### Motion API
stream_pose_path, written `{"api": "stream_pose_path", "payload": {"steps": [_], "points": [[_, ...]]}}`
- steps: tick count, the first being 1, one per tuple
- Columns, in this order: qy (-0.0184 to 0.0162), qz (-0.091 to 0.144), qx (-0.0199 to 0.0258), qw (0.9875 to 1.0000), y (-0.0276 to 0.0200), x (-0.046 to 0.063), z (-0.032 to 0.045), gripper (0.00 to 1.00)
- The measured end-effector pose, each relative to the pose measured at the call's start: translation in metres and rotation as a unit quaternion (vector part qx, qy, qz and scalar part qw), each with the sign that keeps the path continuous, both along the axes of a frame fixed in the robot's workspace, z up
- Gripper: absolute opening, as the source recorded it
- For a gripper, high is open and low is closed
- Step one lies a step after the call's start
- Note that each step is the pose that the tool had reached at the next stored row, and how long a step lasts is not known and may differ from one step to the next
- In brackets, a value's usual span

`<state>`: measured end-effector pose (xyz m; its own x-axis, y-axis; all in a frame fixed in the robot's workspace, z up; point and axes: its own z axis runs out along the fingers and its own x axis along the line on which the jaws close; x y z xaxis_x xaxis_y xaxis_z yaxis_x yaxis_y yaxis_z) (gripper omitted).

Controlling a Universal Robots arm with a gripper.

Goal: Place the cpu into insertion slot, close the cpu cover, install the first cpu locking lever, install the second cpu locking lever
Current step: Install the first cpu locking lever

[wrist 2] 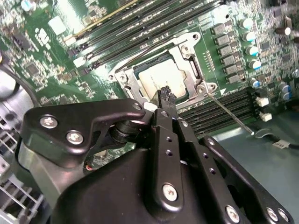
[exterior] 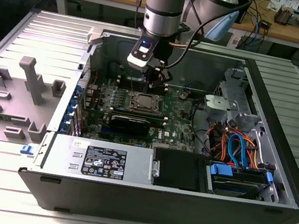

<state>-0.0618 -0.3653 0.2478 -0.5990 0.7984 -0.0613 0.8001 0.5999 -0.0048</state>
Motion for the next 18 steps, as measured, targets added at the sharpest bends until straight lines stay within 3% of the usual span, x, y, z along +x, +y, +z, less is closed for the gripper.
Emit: {"api": "stream_pose_path", "payload": {"steps": [4, 5, 7, 10, 14, 18], "points": [[0.0, 0.043, 0.0, 0.9991, 0.0, 0.0, 0.0, 0.11], [0.0, 0.06, 0.0, 0.9982, 0.0, 0.0, 0.0, 0.11], [0.0, 0.091, 0.0, 0.9959, 0.0, 0.0, 0.0, 0.11], [0.0, 0.138, 0.0, 0.9904, 0.0, 0.0, 0.0, 0.11], [0.0, 0.144, 0.0001, 0.9896, -0.0001, -0.003, 0.0, 0.11], [-0.0001, 0.147, 0.0002, 0.9891, 0.0, -0.013, 0.0, 0.11]]}}
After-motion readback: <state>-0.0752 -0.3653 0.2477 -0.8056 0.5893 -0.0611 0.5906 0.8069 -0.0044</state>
